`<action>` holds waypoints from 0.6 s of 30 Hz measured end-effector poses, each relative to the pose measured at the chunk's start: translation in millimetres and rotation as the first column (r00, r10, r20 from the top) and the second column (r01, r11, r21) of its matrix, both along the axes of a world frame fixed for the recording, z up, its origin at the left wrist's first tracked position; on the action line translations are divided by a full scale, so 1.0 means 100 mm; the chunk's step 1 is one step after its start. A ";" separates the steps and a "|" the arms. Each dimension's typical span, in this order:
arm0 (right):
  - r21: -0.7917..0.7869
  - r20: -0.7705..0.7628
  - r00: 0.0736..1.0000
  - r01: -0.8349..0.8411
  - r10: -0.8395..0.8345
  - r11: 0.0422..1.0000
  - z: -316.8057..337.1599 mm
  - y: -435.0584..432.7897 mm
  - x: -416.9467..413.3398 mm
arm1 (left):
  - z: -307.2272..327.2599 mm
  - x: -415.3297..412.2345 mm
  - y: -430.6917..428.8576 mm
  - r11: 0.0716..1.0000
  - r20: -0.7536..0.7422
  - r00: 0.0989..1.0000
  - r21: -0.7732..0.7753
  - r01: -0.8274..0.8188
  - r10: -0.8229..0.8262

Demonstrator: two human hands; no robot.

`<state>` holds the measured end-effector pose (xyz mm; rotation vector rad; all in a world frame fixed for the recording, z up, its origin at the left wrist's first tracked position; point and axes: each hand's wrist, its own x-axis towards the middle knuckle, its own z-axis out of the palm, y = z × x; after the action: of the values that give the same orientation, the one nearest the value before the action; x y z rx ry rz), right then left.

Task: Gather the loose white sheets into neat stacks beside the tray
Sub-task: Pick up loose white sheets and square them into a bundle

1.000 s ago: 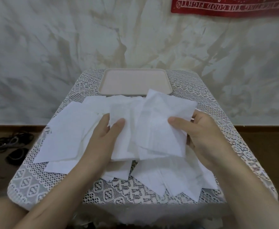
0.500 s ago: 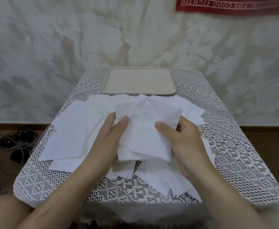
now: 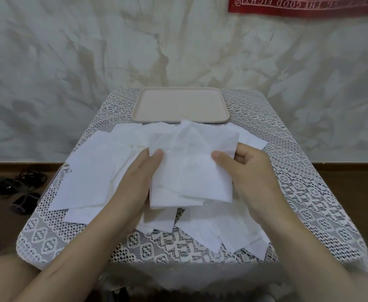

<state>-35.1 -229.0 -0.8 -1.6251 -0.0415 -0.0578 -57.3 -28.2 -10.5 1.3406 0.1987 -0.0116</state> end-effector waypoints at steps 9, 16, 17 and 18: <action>-0.112 -0.030 0.997 -0.070 0.067 0.991 0.07 0.08 -0.02 | 0.02 -0.01 0.01 1.000 0.065 0.998 0.012 0.009 -0.010; -0.110 -0.027 0.999 -0.032 0.029 0.993 0.05 0.16 0.02 | 0.00 -0.03 0.00 0.987 0.098 0.989 0.127 0.096 -0.109; -0.116 -0.027 0.999 -0.036 0.033 0.993 0.04 0.17 0.03 | -0.02 -0.02 0.00 0.986 0.093 0.990 0.142 0.092 -0.106; -0.121 -0.025 0.999 -0.040 0.038 0.992 0.02 0.18 0.03 | -0.04 -0.01 0.01 0.983 0.088 0.989 0.152 0.102 -0.116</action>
<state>-31.7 -210.7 1.6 -1.7461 -0.0600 -0.0066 -58.7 -27.1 -14.9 1.4944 0.0444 -0.0245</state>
